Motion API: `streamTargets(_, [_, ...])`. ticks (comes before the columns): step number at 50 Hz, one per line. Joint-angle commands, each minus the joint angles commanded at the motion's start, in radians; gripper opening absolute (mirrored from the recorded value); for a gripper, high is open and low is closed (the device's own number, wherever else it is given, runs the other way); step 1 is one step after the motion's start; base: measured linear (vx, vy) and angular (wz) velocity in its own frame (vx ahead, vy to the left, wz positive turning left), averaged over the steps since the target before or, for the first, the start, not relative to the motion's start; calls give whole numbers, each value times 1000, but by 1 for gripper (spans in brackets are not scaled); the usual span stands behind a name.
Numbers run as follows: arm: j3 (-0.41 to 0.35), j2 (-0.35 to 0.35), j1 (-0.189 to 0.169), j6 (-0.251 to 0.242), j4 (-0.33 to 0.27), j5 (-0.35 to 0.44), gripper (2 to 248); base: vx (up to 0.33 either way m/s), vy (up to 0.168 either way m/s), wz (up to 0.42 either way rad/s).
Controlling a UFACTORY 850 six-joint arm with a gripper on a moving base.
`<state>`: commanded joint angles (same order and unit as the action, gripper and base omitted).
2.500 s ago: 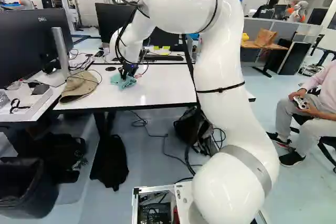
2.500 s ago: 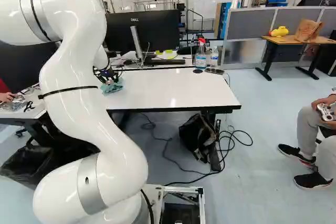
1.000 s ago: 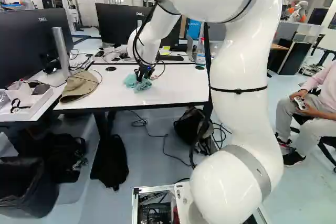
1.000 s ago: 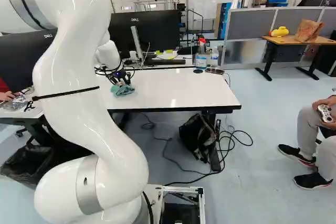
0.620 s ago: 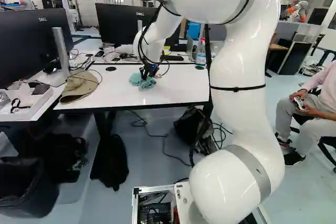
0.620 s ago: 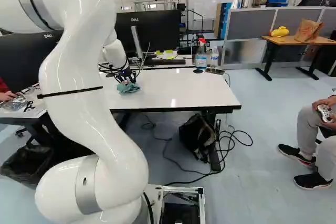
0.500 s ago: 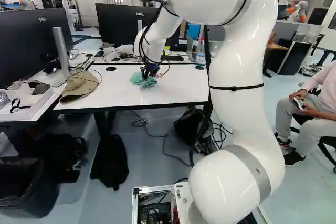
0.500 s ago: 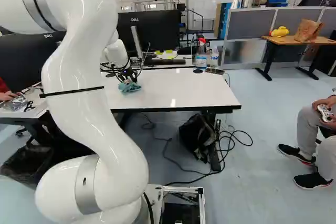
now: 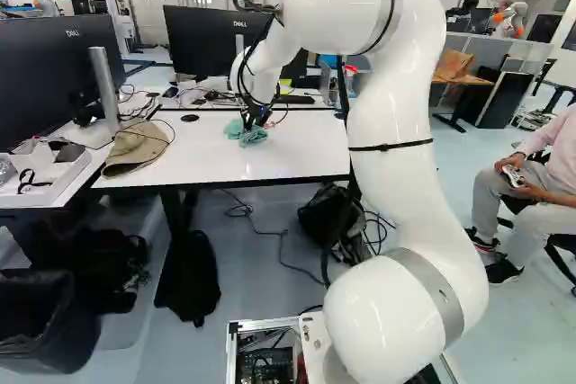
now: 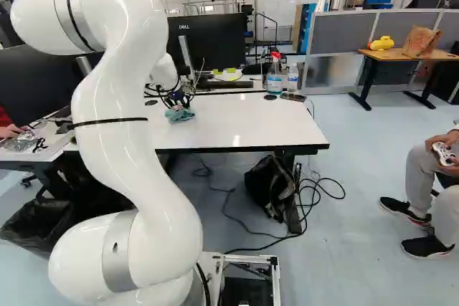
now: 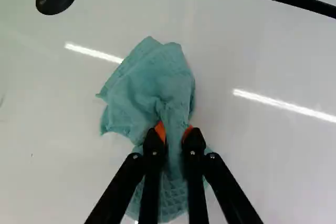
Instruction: Clean the table with the green towel
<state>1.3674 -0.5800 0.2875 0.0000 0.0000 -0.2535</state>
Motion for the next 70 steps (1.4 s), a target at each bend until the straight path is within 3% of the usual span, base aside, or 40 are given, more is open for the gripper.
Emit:
streamTargets(19, [96,-68,26,0,0,0,51,0,0,0])
streamTargets(33, [119,-85,61,0,0,0,51,0,0,0])
streamTargets(70, [25,-18,151,0,0,0,51,0,0,0])
